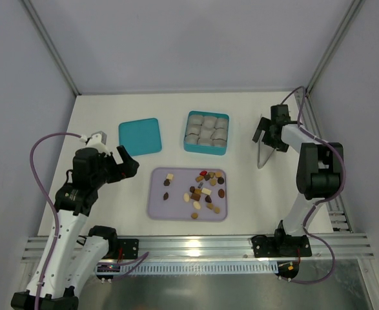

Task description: Pack the chocolate

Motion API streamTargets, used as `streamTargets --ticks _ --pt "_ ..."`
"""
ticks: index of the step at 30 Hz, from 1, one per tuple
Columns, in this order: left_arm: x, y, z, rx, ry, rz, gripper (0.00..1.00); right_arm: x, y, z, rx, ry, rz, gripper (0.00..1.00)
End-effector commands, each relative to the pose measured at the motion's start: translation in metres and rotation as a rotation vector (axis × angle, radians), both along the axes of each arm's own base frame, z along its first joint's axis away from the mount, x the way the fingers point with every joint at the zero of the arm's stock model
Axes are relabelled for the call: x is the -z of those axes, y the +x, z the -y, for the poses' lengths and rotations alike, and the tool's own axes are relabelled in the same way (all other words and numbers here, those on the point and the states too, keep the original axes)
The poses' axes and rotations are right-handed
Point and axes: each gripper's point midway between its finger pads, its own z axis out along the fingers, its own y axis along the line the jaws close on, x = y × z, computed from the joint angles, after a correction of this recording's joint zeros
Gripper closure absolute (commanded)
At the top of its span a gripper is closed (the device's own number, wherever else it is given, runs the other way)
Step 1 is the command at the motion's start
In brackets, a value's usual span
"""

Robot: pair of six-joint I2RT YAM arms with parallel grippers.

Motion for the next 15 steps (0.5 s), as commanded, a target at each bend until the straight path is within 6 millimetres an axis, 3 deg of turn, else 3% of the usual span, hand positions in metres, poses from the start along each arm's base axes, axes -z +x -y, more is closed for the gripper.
streamTargets --ticks 1,7,15 --pt "-0.004 0.004 0.0 -0.012 -0.005 0.025 0.0 -0.007 0.015 0.004 0.014 -0.019 0.017 0.0" --pt "-0.003 0.005 0.0 -0.012 -0.004 0.019 0.0 0.004 0.016 0.004 0.018 -0.02 -0.012 0.01" --pt "0.0 0.006 0.001 -0.006 -0.003 0.003 0.0 0.014 0.012 0.007 0.013 -0.038 -0.043 0.1"
